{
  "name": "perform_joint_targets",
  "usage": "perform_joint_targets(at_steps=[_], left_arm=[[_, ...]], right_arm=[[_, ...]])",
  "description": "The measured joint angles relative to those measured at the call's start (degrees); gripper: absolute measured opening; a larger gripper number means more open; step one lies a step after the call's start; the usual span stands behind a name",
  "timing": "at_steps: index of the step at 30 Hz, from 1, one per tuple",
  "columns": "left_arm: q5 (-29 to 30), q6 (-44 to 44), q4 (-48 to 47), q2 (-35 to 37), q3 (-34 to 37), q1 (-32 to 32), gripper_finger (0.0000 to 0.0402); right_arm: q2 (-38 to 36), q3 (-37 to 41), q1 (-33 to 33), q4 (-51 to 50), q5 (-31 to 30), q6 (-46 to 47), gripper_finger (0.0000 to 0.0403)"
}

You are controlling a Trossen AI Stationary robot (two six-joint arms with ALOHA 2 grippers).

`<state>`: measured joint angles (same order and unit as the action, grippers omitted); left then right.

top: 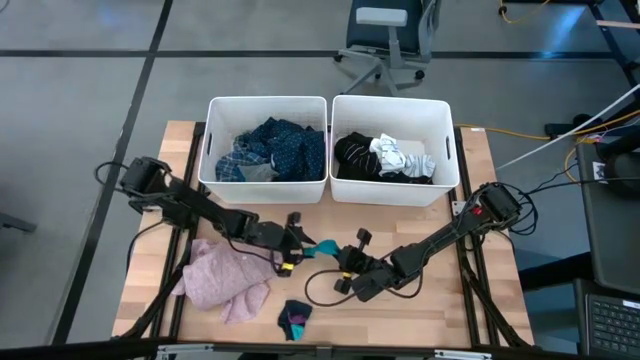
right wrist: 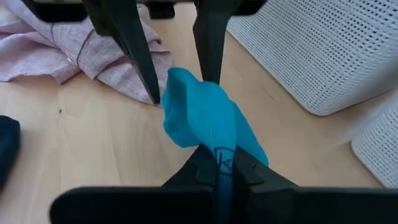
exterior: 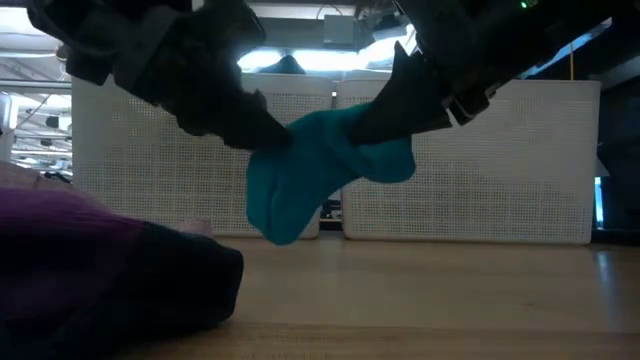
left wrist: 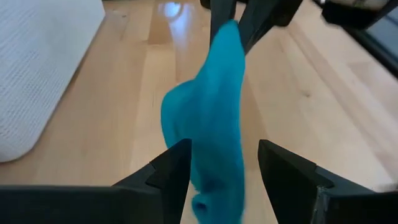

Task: Sort clothes
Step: Put the blue sock into the left white bin

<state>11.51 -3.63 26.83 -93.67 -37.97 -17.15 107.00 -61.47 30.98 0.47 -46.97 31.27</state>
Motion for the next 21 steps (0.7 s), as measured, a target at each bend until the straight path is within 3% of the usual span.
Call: perform_joint_targets(at_steps=[6,14,18,21], left_arm=[[-0.9,2.4,-1.1,-3.4,-2.0,0.0,0.0139],[0.0,5.1,-0.7,-3.5,-2.2,0.0,0.0012],[0.0,5.3,-2.7,-3.5,-2.2,0.0,0.0011],[0.1,5.6,-2.7,-3.5,-2.2,0.0,0.0004]], right_arm=[[0.0,0.0,0.0,0.1,0.0,0.0,0.0013],[0.0,0.0,0.0,2.0,1.7,1.6,0.0014],[0.0,0.0,0.0,2.6,3.4,1.6,0.0039],[0.0,0.0,0.1,2.5,3.6,1.6,0.0086]])
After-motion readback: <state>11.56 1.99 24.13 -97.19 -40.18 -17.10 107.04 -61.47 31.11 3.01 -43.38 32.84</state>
